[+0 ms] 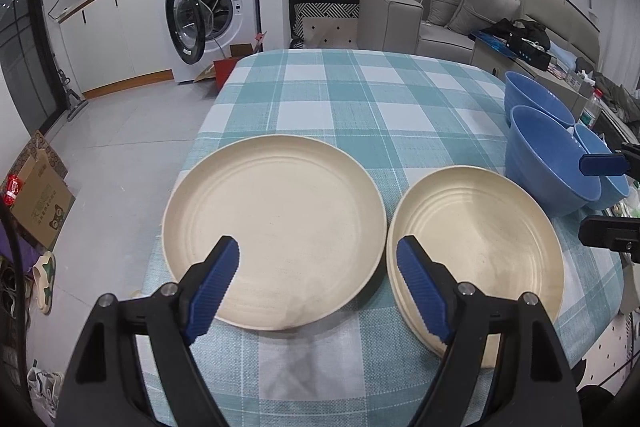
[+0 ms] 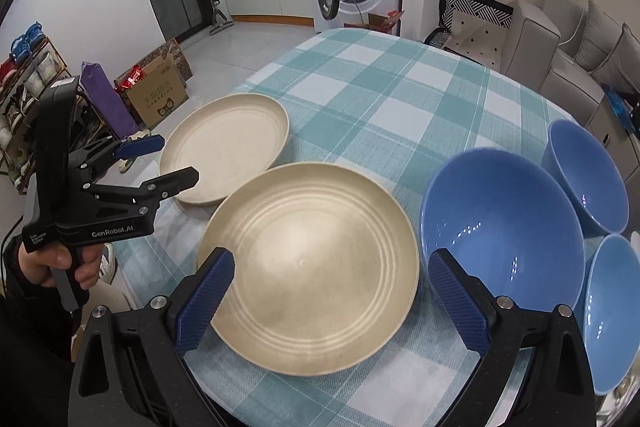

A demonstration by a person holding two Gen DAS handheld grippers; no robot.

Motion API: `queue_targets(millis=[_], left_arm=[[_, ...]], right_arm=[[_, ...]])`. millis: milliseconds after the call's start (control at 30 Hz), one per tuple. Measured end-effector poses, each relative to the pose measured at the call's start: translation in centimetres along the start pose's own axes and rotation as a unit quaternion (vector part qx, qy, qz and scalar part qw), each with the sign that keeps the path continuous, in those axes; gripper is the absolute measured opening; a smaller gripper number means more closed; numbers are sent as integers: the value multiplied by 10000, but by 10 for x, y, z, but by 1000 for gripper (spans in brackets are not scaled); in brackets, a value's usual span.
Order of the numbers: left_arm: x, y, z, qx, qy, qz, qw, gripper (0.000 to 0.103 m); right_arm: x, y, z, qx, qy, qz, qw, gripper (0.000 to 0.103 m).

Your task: Organize plates and bowls

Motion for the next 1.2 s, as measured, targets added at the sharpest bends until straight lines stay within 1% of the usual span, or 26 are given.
queue_targets(millis=[500,700,867,900,933,1000,1200], left_arm=[[7,-34,-6,312,120,-301,9990,82],[8,-44,-6,362,168,-439,9982,82],[5,-48,-3,355,120,-483,9981,82],[4,-48,-3,359,116,-490,9981,88],[4,-49,-3,378,134,-506,9979,103],[5,-50,-6,432,241,-491,9976,103],[5,-57,-6,480,239,-522,9972,103]], right_arm=[[36,-11,17,163,119,-111,9997,101],[47,-15,20,178,176,-145,9996,101],[54,-17,24,202,201,-161,9995,101],[55,-18,25,213,199,-162,9994,102],[56,-19,27,224,194,-170,9994,102],[57,-20,30,234,184,-177,9994,102],[63,-23,39,252,151,-164,9994,102]])
Point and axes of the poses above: each gripper's, at about its wrist camera, not at the fingertips, and z roughly the way its jaws point, y to its right, x to its top, the point moved 7 cm from there along z, roughly the way its jaws point, and after that the axes turned 4 degrees about -y, right-handed, at the moved point
